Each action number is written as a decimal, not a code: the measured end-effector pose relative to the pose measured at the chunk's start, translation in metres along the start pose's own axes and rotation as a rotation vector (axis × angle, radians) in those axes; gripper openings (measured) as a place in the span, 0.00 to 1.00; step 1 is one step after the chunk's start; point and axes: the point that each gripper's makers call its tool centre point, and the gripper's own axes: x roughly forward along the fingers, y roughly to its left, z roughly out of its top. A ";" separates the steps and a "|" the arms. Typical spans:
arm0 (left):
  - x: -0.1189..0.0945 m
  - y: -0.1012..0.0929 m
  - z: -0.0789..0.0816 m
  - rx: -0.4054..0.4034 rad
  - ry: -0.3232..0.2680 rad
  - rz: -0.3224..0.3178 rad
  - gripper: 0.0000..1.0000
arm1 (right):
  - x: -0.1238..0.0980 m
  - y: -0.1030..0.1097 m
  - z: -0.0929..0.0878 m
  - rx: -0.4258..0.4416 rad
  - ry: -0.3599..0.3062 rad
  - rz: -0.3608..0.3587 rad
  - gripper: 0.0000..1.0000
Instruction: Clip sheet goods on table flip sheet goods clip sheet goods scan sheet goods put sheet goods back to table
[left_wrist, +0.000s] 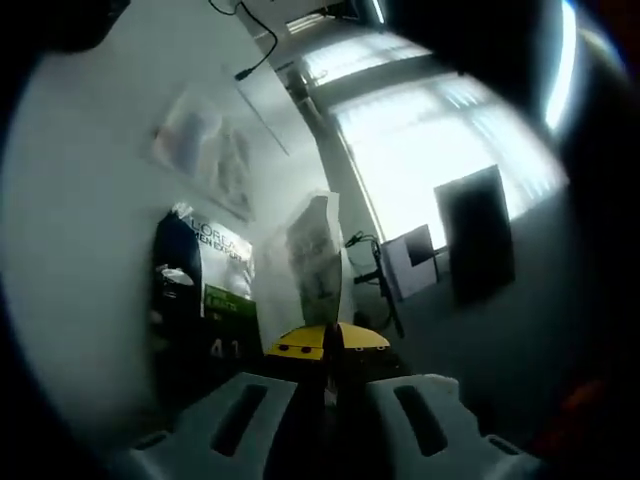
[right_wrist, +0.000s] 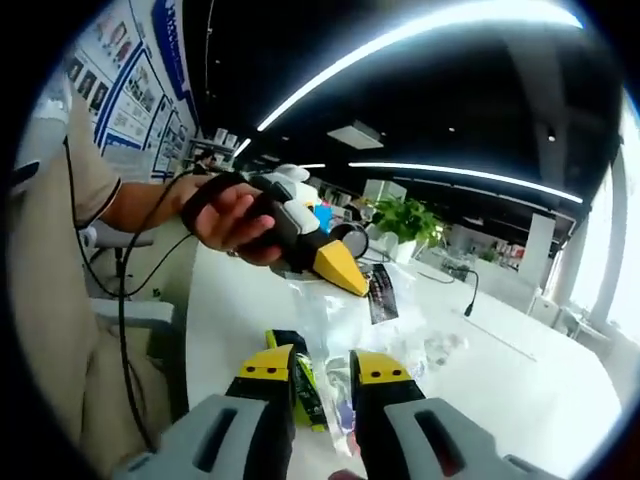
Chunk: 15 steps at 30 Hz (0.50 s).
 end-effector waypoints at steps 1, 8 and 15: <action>0.000 -0.002 0.000 0.001 -0.002 -0.001 0.00 | 0.000 0.001 0.001 0.005 0.003 0.000 0.21; 0.000 -0.014 -0.005 0.000 -0.024 -0.018 0.00 | 0.000 0.000 0.008 -0.021 0.018 -0.068 0.22; 0.003 -0.017 -0.006 -0.024 -0.047 -0.011 0.00 | 0.002 -0.004 0.010 -0.118 0.055 -0.152 0.22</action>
